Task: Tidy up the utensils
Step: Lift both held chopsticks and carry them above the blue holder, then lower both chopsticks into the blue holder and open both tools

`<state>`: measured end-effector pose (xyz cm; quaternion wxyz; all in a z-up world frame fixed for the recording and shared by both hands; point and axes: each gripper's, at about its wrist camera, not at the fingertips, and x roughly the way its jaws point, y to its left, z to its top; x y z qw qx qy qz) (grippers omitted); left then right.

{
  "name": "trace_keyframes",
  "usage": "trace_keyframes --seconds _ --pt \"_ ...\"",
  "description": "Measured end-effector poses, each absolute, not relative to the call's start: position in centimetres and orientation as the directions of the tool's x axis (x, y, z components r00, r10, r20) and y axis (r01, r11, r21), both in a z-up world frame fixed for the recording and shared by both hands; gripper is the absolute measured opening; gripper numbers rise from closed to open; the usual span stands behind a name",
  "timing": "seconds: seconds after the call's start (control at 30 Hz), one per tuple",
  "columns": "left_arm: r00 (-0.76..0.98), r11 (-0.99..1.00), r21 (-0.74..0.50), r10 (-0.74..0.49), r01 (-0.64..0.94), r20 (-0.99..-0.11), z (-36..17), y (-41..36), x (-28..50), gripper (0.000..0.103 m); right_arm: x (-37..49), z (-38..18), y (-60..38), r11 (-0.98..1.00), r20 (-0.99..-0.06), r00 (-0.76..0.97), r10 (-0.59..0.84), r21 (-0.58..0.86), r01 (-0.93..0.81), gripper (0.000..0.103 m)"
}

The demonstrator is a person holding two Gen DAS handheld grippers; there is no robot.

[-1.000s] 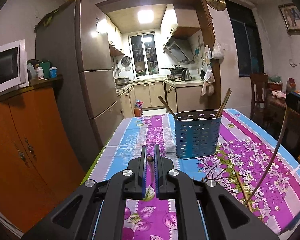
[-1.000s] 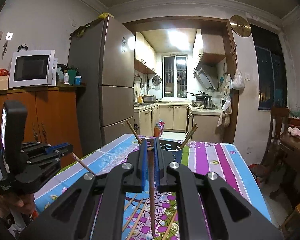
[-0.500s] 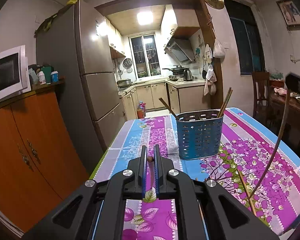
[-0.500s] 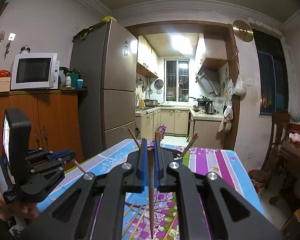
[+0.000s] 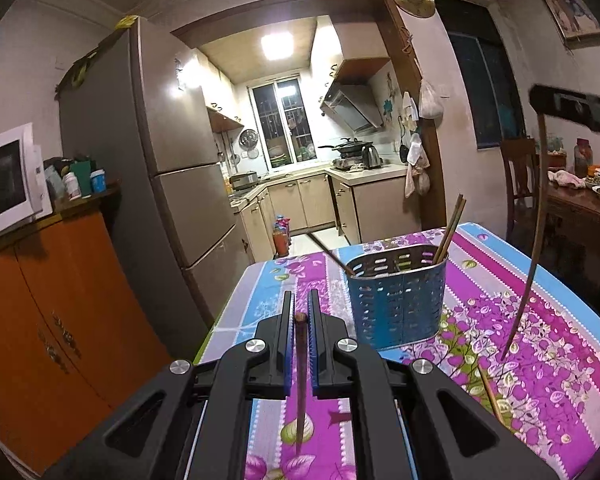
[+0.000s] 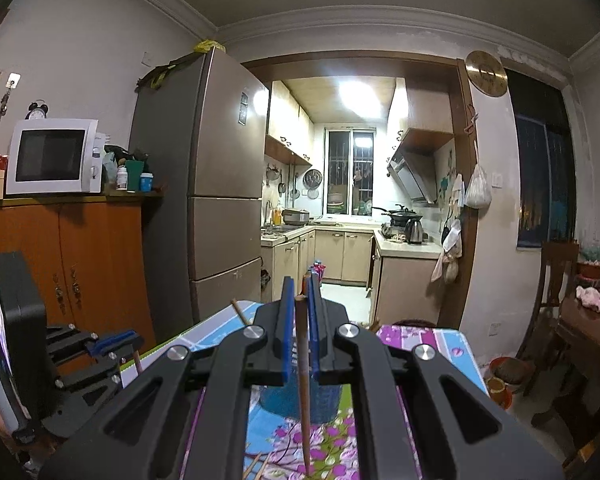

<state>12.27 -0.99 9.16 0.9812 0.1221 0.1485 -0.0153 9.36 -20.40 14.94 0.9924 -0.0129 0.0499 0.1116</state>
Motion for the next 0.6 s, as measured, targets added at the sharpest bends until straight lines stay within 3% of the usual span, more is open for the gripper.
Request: trace_keyframes --seconds 0.27,0.6 --pt "0.937 0.969 0.121 -0.169 0.214 -0.304 14.8 -2.1 16.5 0.008 12.9 18.1 -21.1 0.978 -0.073 0.976 0.205 -0.011 -0.206 0.005" --pt "0.947 0.955 0.005 -0.294 0.297 -0.129 23.1 -4.0 23.7 0.007 19.3 21.3 -21.7 0.978 -0.003 0.980 0.200 0.066 -0.200 0.005"
